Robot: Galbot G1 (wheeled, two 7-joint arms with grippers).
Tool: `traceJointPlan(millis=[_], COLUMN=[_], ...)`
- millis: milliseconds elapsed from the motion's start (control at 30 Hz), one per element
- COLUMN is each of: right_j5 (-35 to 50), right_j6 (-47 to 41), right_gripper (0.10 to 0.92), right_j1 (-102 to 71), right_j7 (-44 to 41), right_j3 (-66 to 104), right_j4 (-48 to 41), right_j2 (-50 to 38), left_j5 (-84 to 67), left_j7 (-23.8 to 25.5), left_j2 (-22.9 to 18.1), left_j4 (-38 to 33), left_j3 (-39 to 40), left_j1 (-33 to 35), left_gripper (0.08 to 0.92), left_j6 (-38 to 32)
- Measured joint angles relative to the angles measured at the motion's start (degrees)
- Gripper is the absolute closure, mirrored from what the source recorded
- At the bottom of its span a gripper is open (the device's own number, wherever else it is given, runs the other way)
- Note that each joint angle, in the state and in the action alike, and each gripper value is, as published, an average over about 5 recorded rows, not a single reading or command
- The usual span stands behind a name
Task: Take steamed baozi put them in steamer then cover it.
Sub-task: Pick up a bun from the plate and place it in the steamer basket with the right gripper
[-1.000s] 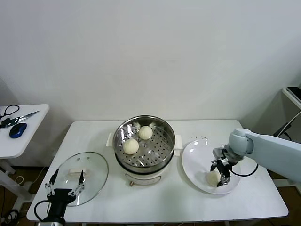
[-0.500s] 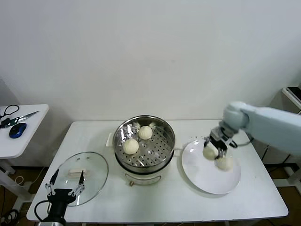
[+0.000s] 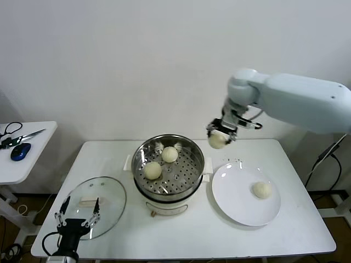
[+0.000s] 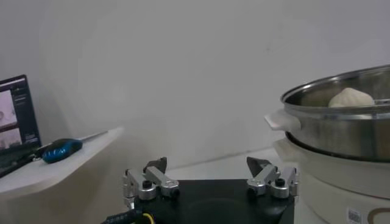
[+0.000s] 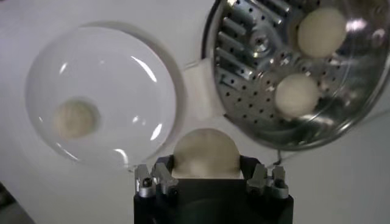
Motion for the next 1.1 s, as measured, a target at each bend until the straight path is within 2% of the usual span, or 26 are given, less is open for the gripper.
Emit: traceJointPlan(millis=[467, 1100], right_j5=[-1.8, 0.3], right_j6=[3.4, 3.9], right_gripper=[0.321, 0.319], right_j1=[-5.8, -9.8], right_j7=[-0.1, -0.2], right_j3=[-0.2, -2.1], right_j4=[-0.5, 0.5], right_j2=[12.5, 16.8], left_j5=[-1.1, -2.1], left_j7=[-0.1, -0.2], left_j2=[1.0, 0.8], left_j4=[0.2, 1.9], left_j3=[-1.0, -1.4], left_j1=[0.5, -0.5], left_gripper=[0.177, 0.177], left_j6=[0.0, 0.1])
